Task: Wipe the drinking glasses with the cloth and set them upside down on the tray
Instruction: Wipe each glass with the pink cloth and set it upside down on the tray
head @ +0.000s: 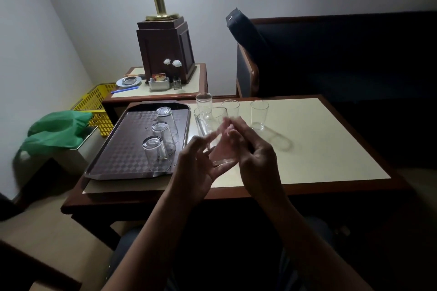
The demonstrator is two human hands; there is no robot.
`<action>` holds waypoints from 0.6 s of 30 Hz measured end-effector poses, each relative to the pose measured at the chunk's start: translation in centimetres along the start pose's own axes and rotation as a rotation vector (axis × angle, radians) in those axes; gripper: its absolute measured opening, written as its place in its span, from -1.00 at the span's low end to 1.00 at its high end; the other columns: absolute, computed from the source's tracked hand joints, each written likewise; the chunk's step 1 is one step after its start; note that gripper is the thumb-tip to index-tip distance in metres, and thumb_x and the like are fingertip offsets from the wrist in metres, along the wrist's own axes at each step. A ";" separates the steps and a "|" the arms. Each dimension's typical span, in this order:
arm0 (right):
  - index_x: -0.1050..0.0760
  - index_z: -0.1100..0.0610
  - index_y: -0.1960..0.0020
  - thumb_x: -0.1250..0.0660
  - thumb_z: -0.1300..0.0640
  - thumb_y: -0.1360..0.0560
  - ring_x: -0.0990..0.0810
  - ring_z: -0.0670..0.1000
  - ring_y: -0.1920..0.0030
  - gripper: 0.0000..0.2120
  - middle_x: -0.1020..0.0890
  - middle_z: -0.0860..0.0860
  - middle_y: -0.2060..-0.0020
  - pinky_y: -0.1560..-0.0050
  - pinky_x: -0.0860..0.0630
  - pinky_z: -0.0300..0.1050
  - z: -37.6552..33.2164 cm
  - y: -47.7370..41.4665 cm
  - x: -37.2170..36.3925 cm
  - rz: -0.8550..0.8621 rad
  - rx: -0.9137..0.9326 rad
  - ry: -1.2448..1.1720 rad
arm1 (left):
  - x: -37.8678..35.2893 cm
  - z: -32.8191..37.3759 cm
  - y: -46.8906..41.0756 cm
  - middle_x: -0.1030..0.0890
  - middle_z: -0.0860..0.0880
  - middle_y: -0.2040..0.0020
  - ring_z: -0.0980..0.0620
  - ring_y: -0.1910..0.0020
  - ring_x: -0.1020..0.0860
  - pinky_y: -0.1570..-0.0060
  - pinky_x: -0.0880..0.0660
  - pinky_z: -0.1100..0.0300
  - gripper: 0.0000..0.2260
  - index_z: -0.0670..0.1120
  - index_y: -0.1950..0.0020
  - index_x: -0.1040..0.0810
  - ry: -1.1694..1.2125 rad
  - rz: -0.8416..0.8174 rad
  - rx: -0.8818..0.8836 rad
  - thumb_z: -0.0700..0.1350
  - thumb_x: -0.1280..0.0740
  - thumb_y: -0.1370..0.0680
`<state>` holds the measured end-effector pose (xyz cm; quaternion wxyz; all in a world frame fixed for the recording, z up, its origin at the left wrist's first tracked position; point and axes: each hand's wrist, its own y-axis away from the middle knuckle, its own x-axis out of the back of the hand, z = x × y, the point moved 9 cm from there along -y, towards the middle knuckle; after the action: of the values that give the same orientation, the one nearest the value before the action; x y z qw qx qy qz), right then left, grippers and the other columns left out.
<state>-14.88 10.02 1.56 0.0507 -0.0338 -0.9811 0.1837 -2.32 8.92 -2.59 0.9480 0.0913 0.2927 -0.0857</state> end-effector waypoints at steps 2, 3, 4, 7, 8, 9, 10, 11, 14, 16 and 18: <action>-0.47 -0.14 -0.45 -0.32 0.03 -0.68 -0.65 -0.19 -0.24 -0.65 -0.60 -0.27 -0.32 -0.17 -0.68 -0.13 -0.8 -0.7 0.5 0.053 0.049 0.062 | -0.8 0.0 0.2 -0.61 -0.20 -0.38 -0.19 -0.36 -0.59 -0.34 -0.52 -0.16 -0.57 -0.13 -0.48 -0.51 -0.071 -0.019 -0.005 0.00 -0.25 -0.65; -0.43 -0.10 -0.46 -0.34 0.05 -0.67 -0.65 -0.26 -0.19 -0.62 -0.59 -0.34 -0.26 -0.14 -0.68 -0.16 -1.1 -0.5 0.4 0.048 0.082 0.079 | -0.9 0.3 0.3 -0.61 -0.21 -0.37 -0.21 -0.37 -0.58 -0.38 -0.49 -0.19 -0.57 -0.11 -0.48 -0.51 -0.096 -0.016 -0.009 0.03 -0.24 -0.66; -0.41 -0.06 -0.43 -0.36 0.08 -0.65 -0.65 -0.29 -0.18 -0.63 -0.57 -0.41 -0.21 -0.12 -0.67 -0.22 -1.3 0.1 0.1 0.020 0.117 0.091 | -1.0 0.8 0.4 -0.60 -0.23 -0.37 -0.23 -0.37 -0.58 -0.38 -0.49 -0.20 -0.55 -0.12 -0.49 -0.49 -0.113 -0.006 -0.014 0.06 -0.25 -0.66; -0.55 0.08 -0.31 -0.43 0.20 -0.61 -0.61 -0.12 -0.35 -0.72 -0.57 -0.31 -0.33 -0.22 -0.60 -0.28 -0.7 2.3 -0.2 0.010 0.272 0.230 | 0.4 2.3 0.4 -0.61 -0.28 -0.31 -0.16 -0.18 -0.69 -0.06 -0.68 -0.06 -0.44 -0.17 -0.50 -0.38 -0.143 0.085 -0.041 0.15 -0.27 -0.61; -0.61 0.11 -0.26 -0.46 0.21 -0.59 -0.60 -0.08 -0.36 -0.75 -0.59 -0.17 -0.36 -0.25 -0.62 -0.19 -0.2 2.6 0.0 0.037 0.302 0.266 | 1.3 2.4 0.2 -0.61 -0.29 -0.29 -0.17 -0.15 -0.70 -0.05 -0.68 -0.06 -0.43 -0.16 -0.50 -0.36 -0.152 0.124 -0.049 0.17 -0.27 -0.62; -0.64 0.11 -0.24 -0.48 0.20 -0.58 -0.60 -0.06 -0.34 -0.76 -0.61 -0.07 -0.33 -0.23 -0.64 -0.08 0.3 2.2 0.3 0.073 0.284 0.271 | 1.9 2.2 0.1 -0.61 -0.31 -0.29 -0.22 -0.20 -0.68 -0.14 -0.64 -0.11 -0.42 -0.17 -0.50 -0.35 -0.143 0.151 -0.043 0.19 -0.28 -0.63; -0.66 0.09 -0.26 -0.48 0.18 -0.58 -0.61 -0.07 -0.29 -0.75 -0.62 -0.04 -0.28 -0.17 -0.67 0.00 0.6 1.6 0.7 0.109 0.242 0.242 | 2.2 1.7 0.0 -0.61 -0.31 -0.29 -0.28 -0.26 -0.63 -0.23 -0.57 -0.14 -0.38 -0.19 -0.51 -0.36 -0.127 0.158 -0.017 0.22 -0.29 -0.63; -0.65 0.07 -0.29 -0.46 0.15 -0.59 -0.63 -0.08 -0.25 -0.73 -0.63 -0.03 -0.24 -0.12 -0.69 0.03 0.5 0.8 1.0 0.141 0.219 0.214 | 2.2 1.1 0.0 -0.62 -0.29 -0.26 -0.31 -0.28 -0.59 -0.22 -0.53 -0.12 -0.35 -0.20 -0.52 -0.38 -0.107 0.163 0.011 0.25 -0.29 -0.62; -0.62 0.07 -0.37 -0.44 0.08 -0.61 -0.64 -0.10 -0.25 -0.66 -0.65 -0.02 -0.28 -0.10 -0.70 -0.01 -1.8 -0.7 1.1 0.181 0.313 0.266 | 1.7 0.2 -0.1 -0.51 -0.23 -0.21 -0.21 -0.22 -0.47 -0.16 -0.48 -0.08 -0.40 -0.23 -0.45 -0.48 -0.028 0.159 0.047 0.23 -0.19 -0.63; -0.57 0.08 -0.42 -0.39 0.07 -0.65 -0.59 -0.12 -0.33 -0.65 -0.60 -0.02 -0.38 -0.19 -0.66 -0.07 -2.8 -0.2 0.0 0.122 0.381 0.321 | 1.3 0.4 -0.5 -0.52 -0.23 -0.23 -0.22 -0.25 -0.48 -0.34 -0.40 -0.16 -0.44 -0.18 -0.34 -0.57 -0.039 0.123 0.033 0.24 -0.12 -0.64; -0.57 0.06 -0.42 -0.35 0.03 -0.67 -0.56 -0.12 -0.38 -0.67 -0.55 -0.04 -0.45 -0.23 -0.63 -0.09 -2.4 1.5 -0.9 0.064 0.377 0.321 | 0.9 1.2 -0.4 -0.59 -0.21 -0.34 -0.17 -0.32 -0.55 -0.41 -0.38 -0.20 -0.40 -0.14 -0.41 -0.54 -0.068 0.078 0.004 0.29 -0.16 -0.62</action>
<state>-13.65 12.20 3.17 0.2053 -0.0834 -0.9073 0.3574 -1.05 8.12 -2.14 0.9598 0.1015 0.2565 -0.0523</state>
